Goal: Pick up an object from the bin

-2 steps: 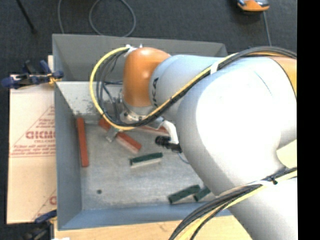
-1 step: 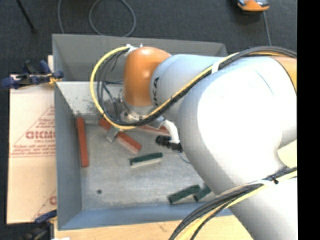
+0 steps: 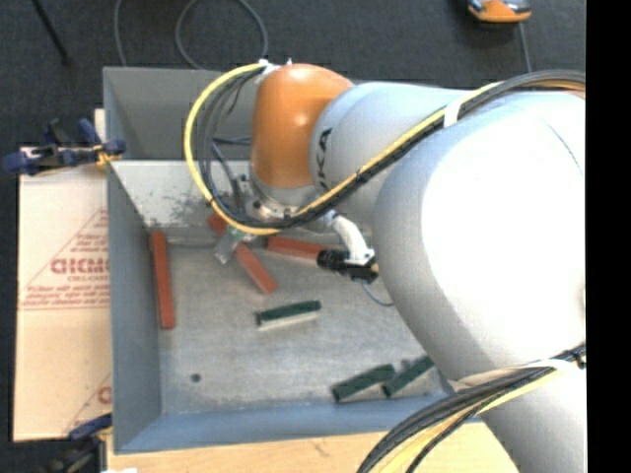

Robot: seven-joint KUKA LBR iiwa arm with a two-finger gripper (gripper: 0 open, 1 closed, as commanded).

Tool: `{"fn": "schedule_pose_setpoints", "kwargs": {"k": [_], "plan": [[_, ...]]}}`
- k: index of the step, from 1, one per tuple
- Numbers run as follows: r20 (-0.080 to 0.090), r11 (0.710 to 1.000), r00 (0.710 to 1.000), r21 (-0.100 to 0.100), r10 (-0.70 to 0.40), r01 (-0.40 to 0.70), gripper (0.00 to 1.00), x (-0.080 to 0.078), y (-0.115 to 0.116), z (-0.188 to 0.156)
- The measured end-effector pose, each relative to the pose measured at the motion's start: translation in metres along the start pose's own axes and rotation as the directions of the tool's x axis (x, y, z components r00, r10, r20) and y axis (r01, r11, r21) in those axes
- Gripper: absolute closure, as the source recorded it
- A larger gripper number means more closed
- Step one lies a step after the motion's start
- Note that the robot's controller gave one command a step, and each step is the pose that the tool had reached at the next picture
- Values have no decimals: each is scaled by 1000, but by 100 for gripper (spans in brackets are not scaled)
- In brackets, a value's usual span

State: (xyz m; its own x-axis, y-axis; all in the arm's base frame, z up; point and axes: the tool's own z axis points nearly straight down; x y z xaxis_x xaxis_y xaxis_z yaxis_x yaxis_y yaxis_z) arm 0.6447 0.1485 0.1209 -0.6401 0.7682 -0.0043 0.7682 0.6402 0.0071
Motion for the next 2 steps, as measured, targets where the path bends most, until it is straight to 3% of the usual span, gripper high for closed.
{"fn": "schedule_pose_setpoints", "kwargs": {"k": [2], "plan": [[0, 1000, 1000, -1, -5, 5, 100, -2, 2, -29]]}}
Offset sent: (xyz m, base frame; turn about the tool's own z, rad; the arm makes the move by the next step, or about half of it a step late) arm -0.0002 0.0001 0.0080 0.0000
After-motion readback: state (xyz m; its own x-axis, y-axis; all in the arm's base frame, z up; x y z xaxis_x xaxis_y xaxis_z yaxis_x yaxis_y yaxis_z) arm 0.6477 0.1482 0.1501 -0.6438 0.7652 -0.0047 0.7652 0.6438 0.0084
